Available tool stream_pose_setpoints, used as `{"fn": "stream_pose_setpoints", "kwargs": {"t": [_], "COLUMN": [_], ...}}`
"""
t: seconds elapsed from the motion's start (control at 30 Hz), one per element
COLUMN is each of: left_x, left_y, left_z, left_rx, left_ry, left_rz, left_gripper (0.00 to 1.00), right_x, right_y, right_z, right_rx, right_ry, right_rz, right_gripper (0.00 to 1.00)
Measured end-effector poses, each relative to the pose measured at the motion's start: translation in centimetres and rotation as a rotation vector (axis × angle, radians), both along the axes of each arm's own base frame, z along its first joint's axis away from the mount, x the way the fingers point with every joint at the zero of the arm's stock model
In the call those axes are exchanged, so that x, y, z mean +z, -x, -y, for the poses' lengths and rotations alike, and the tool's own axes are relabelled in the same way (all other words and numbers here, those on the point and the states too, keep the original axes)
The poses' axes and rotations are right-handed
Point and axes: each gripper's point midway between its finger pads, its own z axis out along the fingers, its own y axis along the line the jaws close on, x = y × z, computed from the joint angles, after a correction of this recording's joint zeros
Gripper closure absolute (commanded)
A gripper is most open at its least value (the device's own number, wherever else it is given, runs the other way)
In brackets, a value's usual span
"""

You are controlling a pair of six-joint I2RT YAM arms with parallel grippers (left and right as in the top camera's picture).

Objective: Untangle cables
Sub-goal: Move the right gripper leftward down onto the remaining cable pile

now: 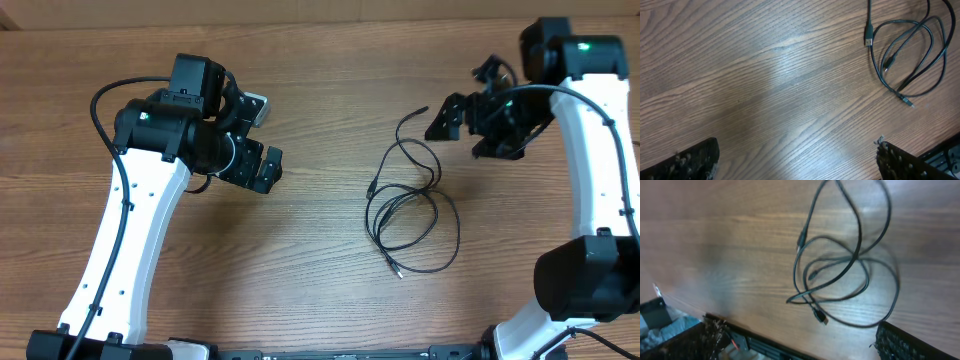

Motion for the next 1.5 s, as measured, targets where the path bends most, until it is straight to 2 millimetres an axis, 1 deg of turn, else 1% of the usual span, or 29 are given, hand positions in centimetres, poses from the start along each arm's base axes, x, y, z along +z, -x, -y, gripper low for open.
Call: {"fn": "stream_pose_setpoints", "kwargs": {"t": [0.13, 0.27, 0.33, 0.5, 0.63, 0.73, 0.8, 1.03, 1.23, 1.33, 1.5], "left_x": [0.0, 0.0, 0.0, 0.0, 0.0, 0.0, 0.0, 0.0, 0.0, 0.0, 0.0], "left_y": [0.0, 0.0, 0.0, 0.0, 0.0, 0.0, 0.0, 0.0, 0.0, 0.0, 0.0], "left_z": [0.0, 0.0, 0.0, 0.0, 0.0, 0.0, 0.0, 0.0, 0.0, 0.0, 0.0], "left_rx": [0.000, 0.000, 0.000, 0.000, 0.000, 0.000, 0.000, 0.000, 0.000, 0.000, 0.000], "left_ry": [0.000, 0.000, 0.000, 0.000, 0.000, 0.000, 0.000, 0.000, 0.000, 0.000, 0.000], "left_rz": [0.000, 0.000, 0.000, 0.000, 0.000, 0.000, 0.000, 0.000, 0.000, 0.000, 0.000], "left_gripper": [0.00, 0.00, 0.00, 0.00, 0.00, 0.00, 0.00, 0.01, 0.00, 0.00, 0.00], "right_x": [-1.1, -2.1, -2.6, -3.1, -3.3, -3.9, -4.8, -9.0, -11.8, -13.3, -15.7], "right_y": [0.9, 1.7, 2.1, 2.3, 2.6, 2.7, 2.9, 5.1, 5.8, 6.7, 8.3], "right_z": [-0.7, -1.1, -1.7, -3.7, -4.9, -5.8, -6.5, -8.2, -8.2, -8.2, -9.1], "right_rx": [-0.003, -0.027, -0.031, -0.071, -0.104, -0.132, -0.148, -0.178, -0.222, -0.227, -0.196], "right_ry": [0.027, 0.099, 0.140, 0.229, 0.255, 0.268, 0.285, 0.376, 0.398, 0.416, 0.424], "right_rz": [-0.057, -0.113, -0.129, -0.106, -0.085, -0.078, -0.085, -0.127, -0.145, -0.164, -0.165], "right_gripper": [0.00, 0.00, 0.00, 0.00, 0.00, 0.00, 0.00, 0.00, 0.00, 0.02, 0.05]}}
